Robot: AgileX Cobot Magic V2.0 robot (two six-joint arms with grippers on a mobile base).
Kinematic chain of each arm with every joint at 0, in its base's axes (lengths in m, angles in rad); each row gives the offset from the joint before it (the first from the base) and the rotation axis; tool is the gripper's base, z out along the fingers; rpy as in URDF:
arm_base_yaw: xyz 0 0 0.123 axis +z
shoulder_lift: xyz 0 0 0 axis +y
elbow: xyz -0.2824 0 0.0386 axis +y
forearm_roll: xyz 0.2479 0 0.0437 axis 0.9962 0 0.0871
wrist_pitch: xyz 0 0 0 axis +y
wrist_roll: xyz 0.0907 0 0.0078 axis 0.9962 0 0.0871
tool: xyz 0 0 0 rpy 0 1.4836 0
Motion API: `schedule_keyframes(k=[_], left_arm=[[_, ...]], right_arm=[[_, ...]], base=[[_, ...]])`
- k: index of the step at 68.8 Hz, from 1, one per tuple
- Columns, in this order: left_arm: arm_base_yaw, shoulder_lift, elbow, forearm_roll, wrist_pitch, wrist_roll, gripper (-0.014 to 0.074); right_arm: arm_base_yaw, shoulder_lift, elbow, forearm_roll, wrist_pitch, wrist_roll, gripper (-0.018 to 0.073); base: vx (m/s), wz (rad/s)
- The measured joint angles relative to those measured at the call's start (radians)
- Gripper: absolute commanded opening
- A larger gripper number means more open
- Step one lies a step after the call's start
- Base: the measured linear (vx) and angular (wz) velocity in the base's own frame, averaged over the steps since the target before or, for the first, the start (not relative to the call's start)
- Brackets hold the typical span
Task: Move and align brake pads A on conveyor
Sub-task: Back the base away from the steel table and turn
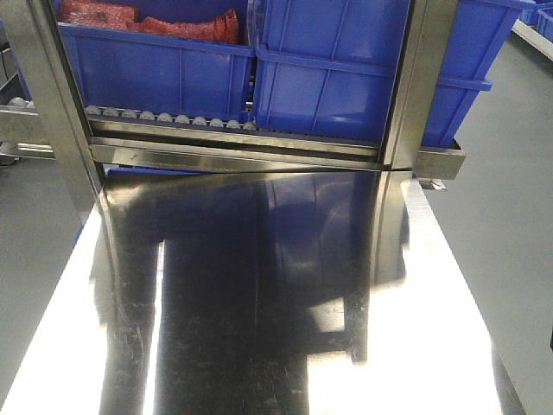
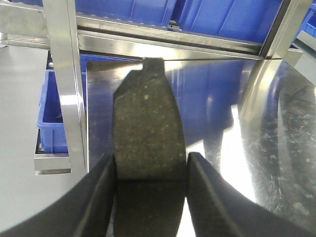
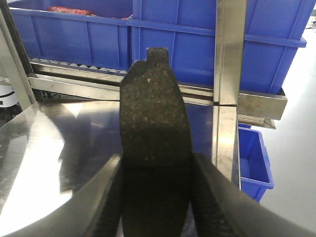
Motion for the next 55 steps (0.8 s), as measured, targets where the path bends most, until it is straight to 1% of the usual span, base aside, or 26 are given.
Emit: schedule_keyframes(k=[32,43,55], left_arm=[[0.000,0.000,0.000,0.000,0.000,0.000,-0.0006],[0.000,0.000,0.000,0.000,0.000,0.000,-0.0006],[0.000,0.000,0.000,0.000,0.000,0.000,-0.0006]], right_arm=[[0.000,0.000,0.000,0.000,0.001,-0.001,-0.0007],[0.000,0.000,0.000,-0.003,0.001,-0.001,-0.0007],[0.000,0.000,0.000,-0.003,0.001,-0.001,-0.0007]], base=[[-0.01,0.05],[-0.07,0.32],[-0.13,0.54]])
